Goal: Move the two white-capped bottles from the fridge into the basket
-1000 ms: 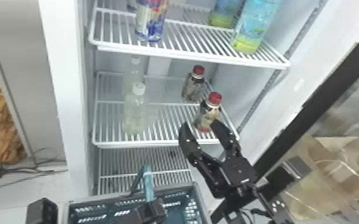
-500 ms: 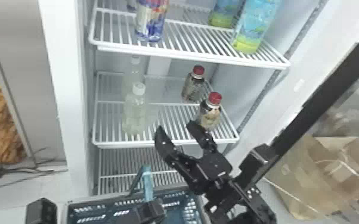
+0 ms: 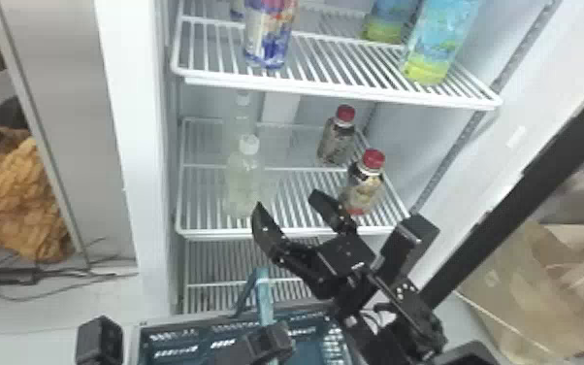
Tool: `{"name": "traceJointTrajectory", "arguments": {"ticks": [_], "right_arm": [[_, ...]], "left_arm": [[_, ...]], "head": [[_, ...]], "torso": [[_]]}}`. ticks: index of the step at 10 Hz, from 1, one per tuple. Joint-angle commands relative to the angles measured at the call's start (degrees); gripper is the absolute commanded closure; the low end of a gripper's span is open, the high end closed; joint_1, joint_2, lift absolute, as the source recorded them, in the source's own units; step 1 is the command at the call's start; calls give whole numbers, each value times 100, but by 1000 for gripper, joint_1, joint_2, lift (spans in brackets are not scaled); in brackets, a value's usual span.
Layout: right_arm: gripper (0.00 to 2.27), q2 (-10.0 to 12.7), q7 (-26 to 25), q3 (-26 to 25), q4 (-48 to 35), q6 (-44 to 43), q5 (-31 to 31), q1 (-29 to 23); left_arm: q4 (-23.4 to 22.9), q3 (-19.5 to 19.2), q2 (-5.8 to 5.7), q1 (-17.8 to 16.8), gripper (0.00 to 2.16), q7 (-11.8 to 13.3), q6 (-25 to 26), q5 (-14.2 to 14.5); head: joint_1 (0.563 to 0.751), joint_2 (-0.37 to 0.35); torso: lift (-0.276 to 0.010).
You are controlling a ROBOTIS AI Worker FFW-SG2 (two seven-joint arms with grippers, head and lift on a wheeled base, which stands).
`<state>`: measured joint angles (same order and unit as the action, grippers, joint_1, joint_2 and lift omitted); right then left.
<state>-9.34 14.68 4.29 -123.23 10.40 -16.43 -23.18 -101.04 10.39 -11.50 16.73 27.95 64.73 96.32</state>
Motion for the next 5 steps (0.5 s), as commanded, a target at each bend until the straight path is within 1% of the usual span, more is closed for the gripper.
{"name": "traceJointTrajectory", "arguments": {"ticks": [1,5], "right_arm": [[82,-33,8,85,293,0,123,280],[82,-103,70,336,1080,-211,409,1039]], "left_arm": [[0,0,7,0,1119,0,-4,0],[0,-11,25,0,1119,0,-18,12]], "head": [[695,-275],[695,-251]], "torso": [[-260],[-260]]}}
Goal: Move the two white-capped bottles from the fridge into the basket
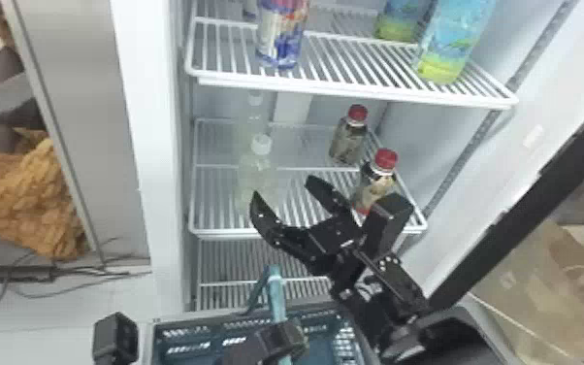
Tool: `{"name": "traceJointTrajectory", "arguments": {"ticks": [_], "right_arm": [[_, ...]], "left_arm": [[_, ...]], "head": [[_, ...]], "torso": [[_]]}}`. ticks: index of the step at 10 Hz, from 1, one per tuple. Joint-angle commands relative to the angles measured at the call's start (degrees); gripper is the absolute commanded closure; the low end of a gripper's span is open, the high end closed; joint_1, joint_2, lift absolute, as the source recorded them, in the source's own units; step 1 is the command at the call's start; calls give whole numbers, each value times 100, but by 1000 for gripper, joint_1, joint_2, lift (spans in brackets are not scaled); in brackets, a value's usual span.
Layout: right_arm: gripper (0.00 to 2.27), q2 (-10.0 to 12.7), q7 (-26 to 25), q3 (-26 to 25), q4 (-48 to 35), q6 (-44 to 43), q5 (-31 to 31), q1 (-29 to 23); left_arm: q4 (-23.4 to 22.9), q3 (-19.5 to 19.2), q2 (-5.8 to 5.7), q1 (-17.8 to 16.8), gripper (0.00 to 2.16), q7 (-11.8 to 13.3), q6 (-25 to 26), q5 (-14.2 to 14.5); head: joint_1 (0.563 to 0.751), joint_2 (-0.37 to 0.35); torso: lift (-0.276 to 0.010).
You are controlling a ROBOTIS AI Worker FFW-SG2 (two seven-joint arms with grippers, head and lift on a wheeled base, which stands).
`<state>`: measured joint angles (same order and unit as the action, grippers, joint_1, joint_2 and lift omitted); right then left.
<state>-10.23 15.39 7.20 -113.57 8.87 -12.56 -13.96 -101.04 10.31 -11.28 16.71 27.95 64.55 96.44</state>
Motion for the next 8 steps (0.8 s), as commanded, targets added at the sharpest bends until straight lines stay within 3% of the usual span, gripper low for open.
{"name": "traceJointTrajectory", "arguments": {"ticks": [1,8], "right_arm": [[84,-14,113,91,410,-170,22,328],[104,-5,342,399,1521,-550,148,1228]], "left_arm": [[0,-3,3,-12,1119,0,0,0],[0,20,12,-26,1119,0,0,11]], "head": [[695,-240],[695,-196]], "torso": [[-260],[-260]]}}
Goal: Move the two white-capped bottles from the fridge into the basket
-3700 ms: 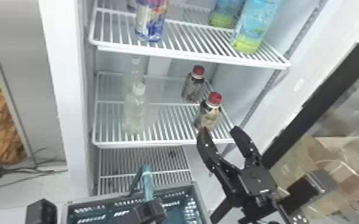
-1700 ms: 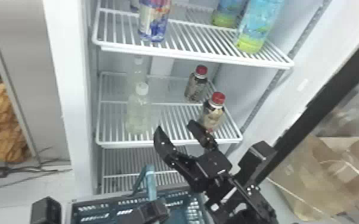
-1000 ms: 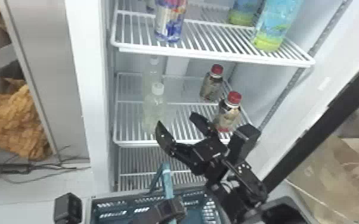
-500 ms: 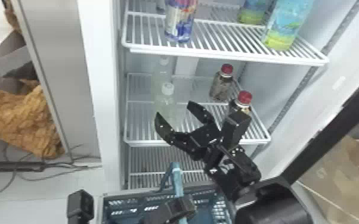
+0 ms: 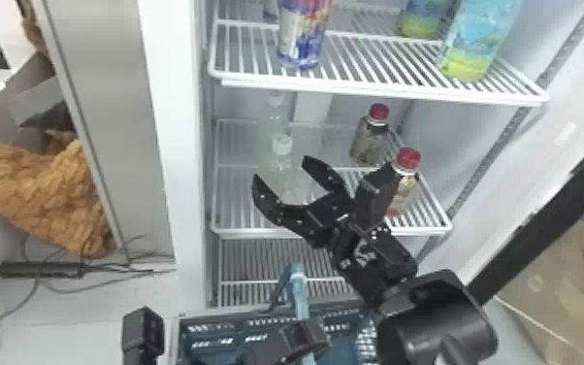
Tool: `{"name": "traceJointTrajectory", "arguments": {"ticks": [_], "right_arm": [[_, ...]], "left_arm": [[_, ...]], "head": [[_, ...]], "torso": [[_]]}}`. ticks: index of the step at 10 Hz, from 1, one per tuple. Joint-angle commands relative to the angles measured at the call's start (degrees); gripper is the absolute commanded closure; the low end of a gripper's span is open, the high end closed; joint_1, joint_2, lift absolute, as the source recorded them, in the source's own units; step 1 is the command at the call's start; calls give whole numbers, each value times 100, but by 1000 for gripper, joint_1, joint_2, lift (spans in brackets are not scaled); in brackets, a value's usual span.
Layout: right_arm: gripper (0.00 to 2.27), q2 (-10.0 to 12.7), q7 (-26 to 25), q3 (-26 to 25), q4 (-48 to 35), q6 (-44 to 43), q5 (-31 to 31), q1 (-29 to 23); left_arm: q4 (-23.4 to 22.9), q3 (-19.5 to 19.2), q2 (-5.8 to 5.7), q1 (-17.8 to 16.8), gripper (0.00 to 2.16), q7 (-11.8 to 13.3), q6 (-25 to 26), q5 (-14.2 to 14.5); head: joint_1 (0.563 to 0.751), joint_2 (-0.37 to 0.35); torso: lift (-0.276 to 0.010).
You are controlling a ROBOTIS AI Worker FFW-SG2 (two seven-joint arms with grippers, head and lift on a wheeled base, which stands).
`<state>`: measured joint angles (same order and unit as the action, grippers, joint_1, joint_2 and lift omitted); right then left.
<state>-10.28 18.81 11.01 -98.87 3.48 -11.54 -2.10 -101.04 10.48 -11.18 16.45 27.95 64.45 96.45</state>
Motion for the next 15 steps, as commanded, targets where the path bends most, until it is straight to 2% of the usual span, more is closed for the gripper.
{"name": "traceJointTrajectory", "arguments": {"ticks": [1,2,4,5,9,12,15], "right_arm": [[154,0,0,30,79,-11,103,97],[228,0,0,41,121,-39,126,140],[624,0,0,30,261,-39,126,196],[742,0,0,30,233,-39,115,196],[742,-35,79,7,-132,-179,-182,111],[742,-35,185,-290,-1201,228,-251,-381],[742,-27,211,-553,-1989,749,-251,-929]], "left_arm": [[0,3,2,-14,1119,0,-5,10],[0,3,2,-14,1119,0,-5,10],[0,26,-7,-28,1119,0,-5,10],[0,14,-7,-14,1119,0,-5,10],[0,14,-24,-14,1119,0,-5,21],[0,3,-24,-14,1119,0,-5,21],[0,14,-24,-14,1119,0,-5,21]], "head": [[695,-191],[695,-188],[695,-187],[695,-188],[695,-188],[695,-184],[695,-211]], "torso": [[-260],[-260],[-260],[-260],[-260],[-260],[-260]]}}
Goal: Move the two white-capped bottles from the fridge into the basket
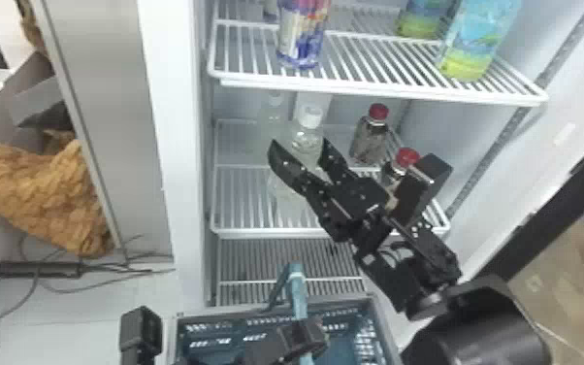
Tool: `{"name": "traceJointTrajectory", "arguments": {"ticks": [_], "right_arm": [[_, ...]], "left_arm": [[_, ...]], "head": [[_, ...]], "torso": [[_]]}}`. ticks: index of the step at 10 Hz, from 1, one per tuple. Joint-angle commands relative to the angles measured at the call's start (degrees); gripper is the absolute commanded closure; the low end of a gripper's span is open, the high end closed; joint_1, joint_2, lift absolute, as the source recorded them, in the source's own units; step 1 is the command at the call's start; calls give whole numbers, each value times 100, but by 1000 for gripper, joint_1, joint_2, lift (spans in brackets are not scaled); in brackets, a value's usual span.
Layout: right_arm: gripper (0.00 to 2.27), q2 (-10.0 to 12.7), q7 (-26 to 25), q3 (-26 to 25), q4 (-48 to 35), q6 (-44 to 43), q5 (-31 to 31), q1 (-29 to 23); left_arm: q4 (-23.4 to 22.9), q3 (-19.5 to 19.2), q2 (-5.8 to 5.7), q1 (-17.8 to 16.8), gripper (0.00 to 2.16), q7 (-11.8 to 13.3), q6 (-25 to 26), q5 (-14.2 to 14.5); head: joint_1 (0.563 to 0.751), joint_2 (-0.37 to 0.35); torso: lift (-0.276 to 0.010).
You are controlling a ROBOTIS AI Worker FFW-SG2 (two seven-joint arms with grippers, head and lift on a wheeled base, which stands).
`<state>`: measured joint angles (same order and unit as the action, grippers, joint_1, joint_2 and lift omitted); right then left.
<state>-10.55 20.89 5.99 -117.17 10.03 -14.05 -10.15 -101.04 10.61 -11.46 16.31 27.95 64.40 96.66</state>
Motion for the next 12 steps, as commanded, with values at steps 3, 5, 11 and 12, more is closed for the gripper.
{"name": "traceJointTrajectory", "arguments": {"ticks": [3,5,11,12], "right_arm": [[742,44,38,-291,-819,544,-91,-672],[742,167,55,-462,-1227,698,-137,-1080],[742,378,178,-1182,-2647,1303,-57,-2472],[742,404,196,-1251,-2929,1472,-46,-2754]], "left_arm": [[0,-22,3,0,1119,0,0,-11],[0,-33,12,0,1119,0,0,-11],[0,-67,12,42,1119,9,-56,-11],[0,-79,12,42,1118,9,-70,-11]], "head": [[695,-233],[695,-244],[695,-323],[695,-328]], "torso": [[-260],[-260],[-260],[-260]]}}
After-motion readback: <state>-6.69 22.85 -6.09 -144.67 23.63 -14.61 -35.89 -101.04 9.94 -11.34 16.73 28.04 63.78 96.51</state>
